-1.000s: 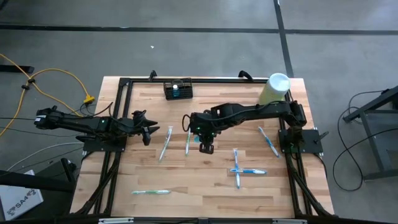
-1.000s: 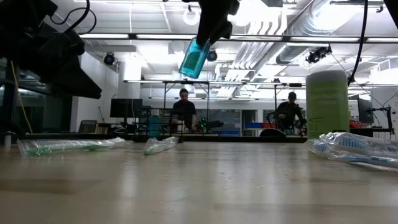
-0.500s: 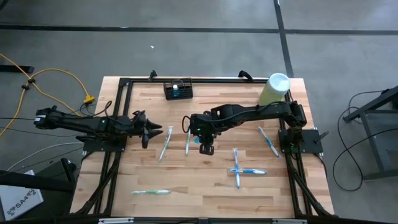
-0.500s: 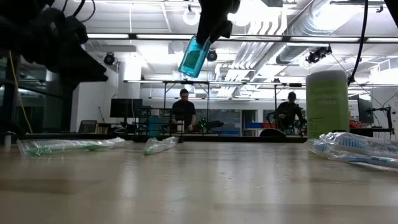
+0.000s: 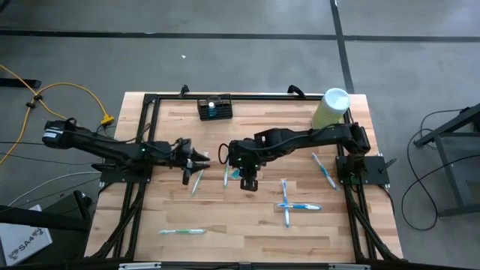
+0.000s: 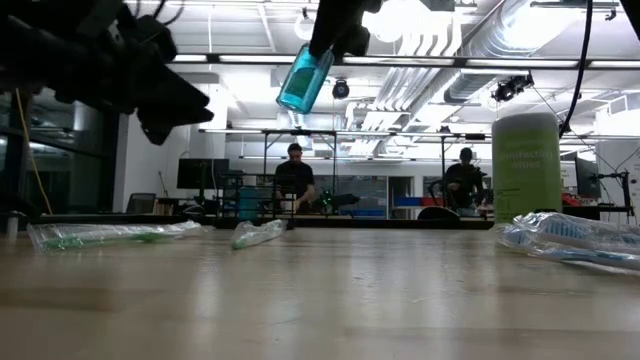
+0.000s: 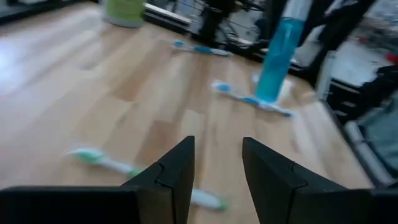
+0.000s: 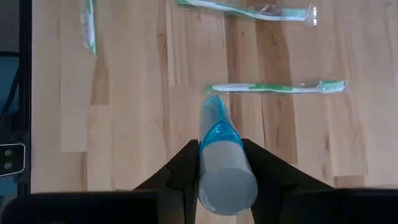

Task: Pick & Place toothbrushing station
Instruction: Put the blue mouthwash bottle into the wire organizer

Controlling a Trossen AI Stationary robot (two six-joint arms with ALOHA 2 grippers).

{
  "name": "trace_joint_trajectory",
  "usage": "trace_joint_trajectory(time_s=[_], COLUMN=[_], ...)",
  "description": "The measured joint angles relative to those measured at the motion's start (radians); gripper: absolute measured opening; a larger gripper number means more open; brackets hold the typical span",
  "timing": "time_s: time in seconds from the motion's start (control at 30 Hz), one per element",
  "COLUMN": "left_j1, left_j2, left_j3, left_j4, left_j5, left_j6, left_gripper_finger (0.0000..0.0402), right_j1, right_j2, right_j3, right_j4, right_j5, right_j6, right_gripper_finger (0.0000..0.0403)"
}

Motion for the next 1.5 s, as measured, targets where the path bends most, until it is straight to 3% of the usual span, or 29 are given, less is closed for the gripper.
trace_joint_trajectory(time_s=[0.23, 0.4, 1.5], left_j1=[0.0, 0.0, -0.061], left_j2=[0.224, 0.307, 0.33], left_j3=[0.164, 0.247, 0.283], left_j4=[0.029, 0.029, 0.04], left_j5=[0.131, 0.179, 0.184], left_j6=[0.01, 0.039, 0.067], left_gripper_finger=[0.0131, 0.0131, 0.0131], right_j1=[0.028, 0.046, 0.071], right_j2=[0.0, 0.0, 0.0], right_j3=[0.0, 0.0, -0.002], right_j4=[0.007, 0.007, 0.118], right_j5=[0.003, 0.004, 0.024], right_j6=[0.0, 0.0, -0.08], right_gripper_finger=[0.0094, 0.0094, 0.0094])
